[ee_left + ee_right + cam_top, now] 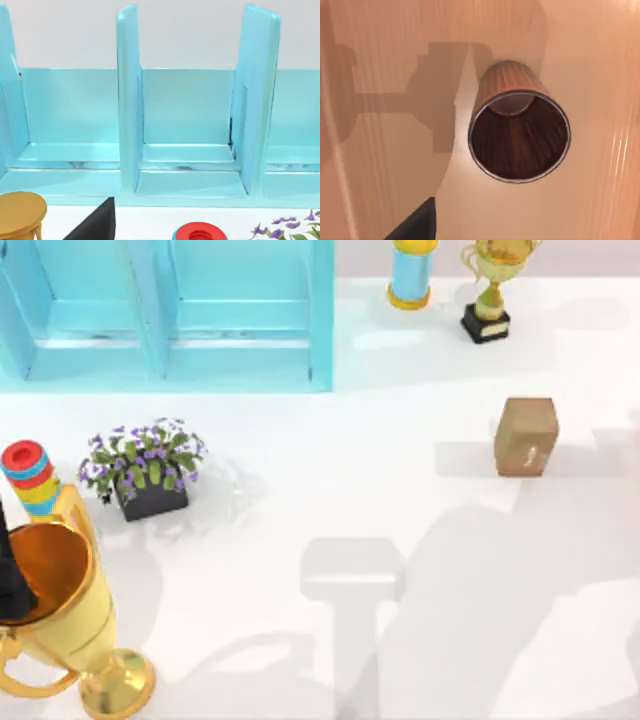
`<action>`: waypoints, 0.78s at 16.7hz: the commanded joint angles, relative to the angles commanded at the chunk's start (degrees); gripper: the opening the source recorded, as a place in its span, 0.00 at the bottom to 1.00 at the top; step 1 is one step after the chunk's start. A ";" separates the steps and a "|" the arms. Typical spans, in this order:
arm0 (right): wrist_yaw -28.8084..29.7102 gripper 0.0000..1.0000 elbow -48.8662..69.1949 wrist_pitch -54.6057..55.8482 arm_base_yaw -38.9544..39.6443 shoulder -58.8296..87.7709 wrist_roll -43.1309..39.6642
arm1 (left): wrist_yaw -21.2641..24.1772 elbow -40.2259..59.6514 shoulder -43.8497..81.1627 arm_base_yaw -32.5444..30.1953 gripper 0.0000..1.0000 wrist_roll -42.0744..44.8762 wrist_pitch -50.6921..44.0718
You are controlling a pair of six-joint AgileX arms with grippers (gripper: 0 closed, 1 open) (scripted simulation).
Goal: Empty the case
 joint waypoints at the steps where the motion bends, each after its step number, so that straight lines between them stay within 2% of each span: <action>1: 0.00 1.00 -0.79 0.22 -1.02 -0.83 -1.05 | 0.00 0.00 0.00 0.00 1.00 0.00 0.00; 8: 0.08 1.00 -0.95 0.97 -1.41 -0.31 -1.50 | 0.00 0.00 0.00 0.00 1.00 0.00 0.00; 13: -0.05 1.00 -5.42 9.91 -1.44 4.04 -1.49 | 0.00 0.00 0.00 0.00 1.00 0.00 0.00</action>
